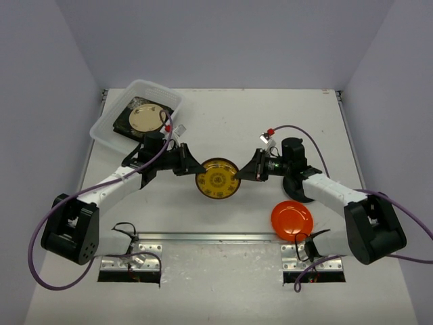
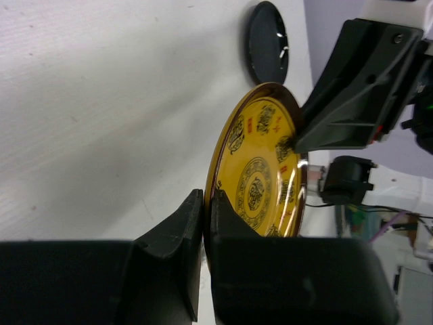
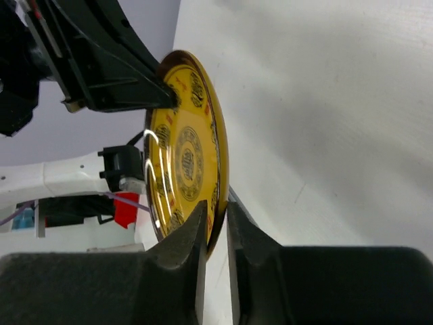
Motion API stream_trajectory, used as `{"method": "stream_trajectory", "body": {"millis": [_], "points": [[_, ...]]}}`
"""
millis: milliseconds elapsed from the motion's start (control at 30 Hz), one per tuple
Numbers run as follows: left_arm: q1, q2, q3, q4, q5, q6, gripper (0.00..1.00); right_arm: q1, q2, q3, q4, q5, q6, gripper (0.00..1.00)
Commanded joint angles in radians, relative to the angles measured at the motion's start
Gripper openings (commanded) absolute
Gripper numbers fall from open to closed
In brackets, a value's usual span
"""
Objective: Place the plates into the plastic bin on the countertop
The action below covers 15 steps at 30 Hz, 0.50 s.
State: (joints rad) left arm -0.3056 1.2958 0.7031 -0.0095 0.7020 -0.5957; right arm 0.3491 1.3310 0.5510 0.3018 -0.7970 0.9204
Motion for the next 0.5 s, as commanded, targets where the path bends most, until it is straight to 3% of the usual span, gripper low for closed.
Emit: {"method": "stream_trajectory", "body": {"millis": [0, 67, 100, 367, 467], "points": [[-0.004, -0.01, 0.087, 0.015, -0.09, -0.003, 0.0, -0.004, -0.019, 0.009, 0.092, -0.025, 0.013, 0.48], [0.003, -0.025, 0.112, -0.032, -0.179, -0.022, 0.0, -0.014, -0.02, 0.003, 0.074, 0.005, 0.01, 0.85], [0.014, -0.033, 0.128, -0.049, -0.222, -0.033, 0.0, -0.021, -0.022, 0.003, 0.045, 0.025, 0.003, 0.99], [0.416, -0.041, 0.308, -0.19, -0.595, -0.196, 0.0, -0.074, -0.19, -0.026, -0.293, 0.259, -0.157, 0.99], [0.495, 0.025, 0.352, -0.185, -0.709, -0.259, 0.0, -0.079, -0.268, -0.037, -0.38, 0.324, -0.208, 0.99]]}}
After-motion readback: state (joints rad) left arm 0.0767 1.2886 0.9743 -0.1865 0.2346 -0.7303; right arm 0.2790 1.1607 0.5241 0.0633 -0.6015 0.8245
